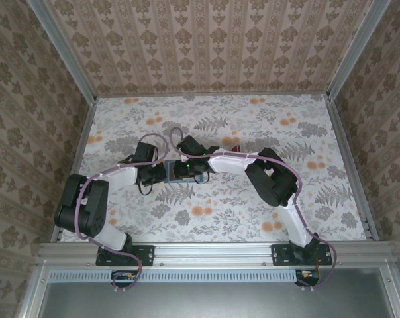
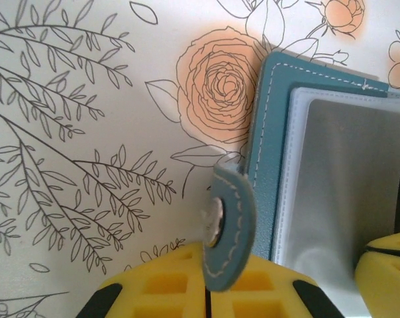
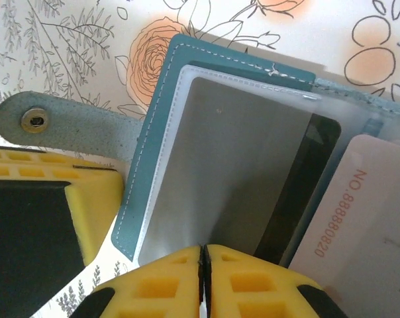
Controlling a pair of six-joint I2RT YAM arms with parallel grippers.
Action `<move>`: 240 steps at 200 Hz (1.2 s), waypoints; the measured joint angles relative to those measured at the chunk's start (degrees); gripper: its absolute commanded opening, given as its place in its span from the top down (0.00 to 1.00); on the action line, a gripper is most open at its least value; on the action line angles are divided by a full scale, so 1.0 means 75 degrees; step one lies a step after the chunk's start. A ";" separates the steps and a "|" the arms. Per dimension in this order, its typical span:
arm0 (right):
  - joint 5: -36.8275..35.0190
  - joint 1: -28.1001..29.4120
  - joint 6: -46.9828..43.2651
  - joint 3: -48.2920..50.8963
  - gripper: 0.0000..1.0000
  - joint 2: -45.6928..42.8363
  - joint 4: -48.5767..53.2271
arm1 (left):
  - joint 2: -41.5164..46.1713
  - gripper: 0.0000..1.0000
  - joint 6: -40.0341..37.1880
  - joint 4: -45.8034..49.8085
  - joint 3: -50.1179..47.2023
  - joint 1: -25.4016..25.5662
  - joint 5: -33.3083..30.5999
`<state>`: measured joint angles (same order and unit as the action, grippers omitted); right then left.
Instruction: Put the credit cards into the card holder
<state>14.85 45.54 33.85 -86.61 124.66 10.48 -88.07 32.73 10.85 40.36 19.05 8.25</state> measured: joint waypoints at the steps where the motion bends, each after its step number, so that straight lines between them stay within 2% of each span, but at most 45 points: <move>1: -0.0003 -0.0006 0.0000 0.0032 0.85 -0.0029 0.0000 | 0.0000 0.92 0.0003 0.0000 0.0000 0.0000 0.0000; 22: -0.0050 -0.0102 -0.0006 0.0522 0.83 -0.0495 0.0009 | 0.0044 0.90 0.0000 0.0032 0.0000 0.0000 -0.0015; 32: -0.0114 -0.0160 -0.0029 0.0749 0.82 -0.0764 0.0038 | 0.0085 0.81 0.0003 0.0067 0.0000 0.0000 -0.0012; 56: -0.0356 -0.0358 -0.0079 0.1230 0.77 -0.1434 0.0070 | 0.0434 0.70 -0.0052 0.0157 0.0000 0.0000 -0.0015; 93: -0.0982 -0.0597 -0.0131 0.1676 0.67 -0.2002 0.0277 | 0.0836 0.67 -0.0055 0.0181 0.0058 -0.0023 -0.0026; 110: -0.1037 -0.0714 -0.0099 0.1880 0.66 -0.1996 0.0280 | 0.0714 0.67 -0.0058 0.0210 0.0140 -0.0055 -0.0023; 137: -0.1037 -0.0828 -0.0061 0.2087 0.63 -0.1891 0.0280 | 0.0198 0.71 -0.0061 0.0210 0.0396 -0.0102 -0.0017; 166: -0.1040 -0.0903 -0.0023 0.2142 0.61 -0.1722 0.0254 | -0.0012 0.89 -0.0149 0.0216 0.0504 -0.0102 0.0015; 176: -0.1029 -0.0935 0.0012 0.2183 0.60 -0.1705 0.0216 | -0.0015 0.92 -0.0172 0.0227 0.0536 -0.0102 0.0032; 205: -0.0726 -0.1026 0.0198 0.2250 0.60 -0.1553 -0.0055 | -0.0006 0.93 -0.0187 0.0291 0.0679 -0.0096 0.0137; 240: -0.0286 -0.1145 0.0449 0.2250 0.66 -0.1437 -0.0300 | 0.0160 0.92 -0.0198 0.0571 0.0921 -0.0006 0.0201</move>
<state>12.71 36.95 37.21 -69.73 113.89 8.23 -86.87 31.24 15.14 47.27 19.00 9.76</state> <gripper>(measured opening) 0.348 0.077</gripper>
